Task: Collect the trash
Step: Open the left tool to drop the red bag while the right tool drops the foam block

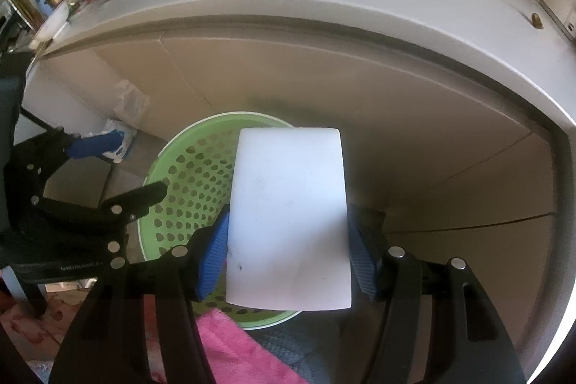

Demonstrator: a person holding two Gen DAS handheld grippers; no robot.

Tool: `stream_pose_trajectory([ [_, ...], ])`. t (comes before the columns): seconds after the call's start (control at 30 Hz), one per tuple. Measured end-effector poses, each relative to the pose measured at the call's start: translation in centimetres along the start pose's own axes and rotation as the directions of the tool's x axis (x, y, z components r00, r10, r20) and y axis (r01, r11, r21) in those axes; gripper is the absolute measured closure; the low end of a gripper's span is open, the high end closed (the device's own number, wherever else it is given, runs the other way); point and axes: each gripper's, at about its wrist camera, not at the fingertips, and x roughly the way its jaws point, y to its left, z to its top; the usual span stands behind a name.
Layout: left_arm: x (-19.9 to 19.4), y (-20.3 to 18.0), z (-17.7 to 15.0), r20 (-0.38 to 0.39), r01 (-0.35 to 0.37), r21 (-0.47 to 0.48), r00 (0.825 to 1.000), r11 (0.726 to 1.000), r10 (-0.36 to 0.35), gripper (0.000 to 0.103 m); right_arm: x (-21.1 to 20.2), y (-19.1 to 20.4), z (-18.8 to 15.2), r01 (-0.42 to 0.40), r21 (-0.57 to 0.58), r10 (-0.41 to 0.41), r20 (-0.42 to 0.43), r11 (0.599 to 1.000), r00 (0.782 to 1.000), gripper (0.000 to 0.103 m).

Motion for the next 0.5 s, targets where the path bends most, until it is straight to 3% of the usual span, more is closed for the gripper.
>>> stream_pose_trajectory([
  [0.1, -0.7, 0.8, 0.1, 0.024, -0.022, -0.020, 0.999, 1.000, 0.023, 0.026, 0.4, 1.1, -0.2, -0.027, -0.025, 0.027, -0.005, 0.999, 1.000, 0.042],
  [0.2, -1.6, 1.4, 0.4, 0.055, -0.062, -0.028, 0.996, 0.998, 0.063, 0.018, 1.0, 2.2, -0.4, -0.054, -0.064, 0.053, -0.017, 0.996, 0.998, 0.041],
  [0.37, -2.7, 2.5, 0.8, 0.076, -0.080, -0.055, 0.994, 0.995, 0.084, 0.017, 1.8, 3.3, -0.5, -0.059, -0.106, 0.053, -0.056, 0.993, 0.997, 0.018],
  [0.5, -2.7, 2.9, 1.1, 0.076, -0.069, -0.073, 0.994, 0.995, 0.075, 0.017, 0.7, 2.4, 0.0, -0.047, -0.089, 0.045, -0.029, 0.995, 0.999, 0.013],
])
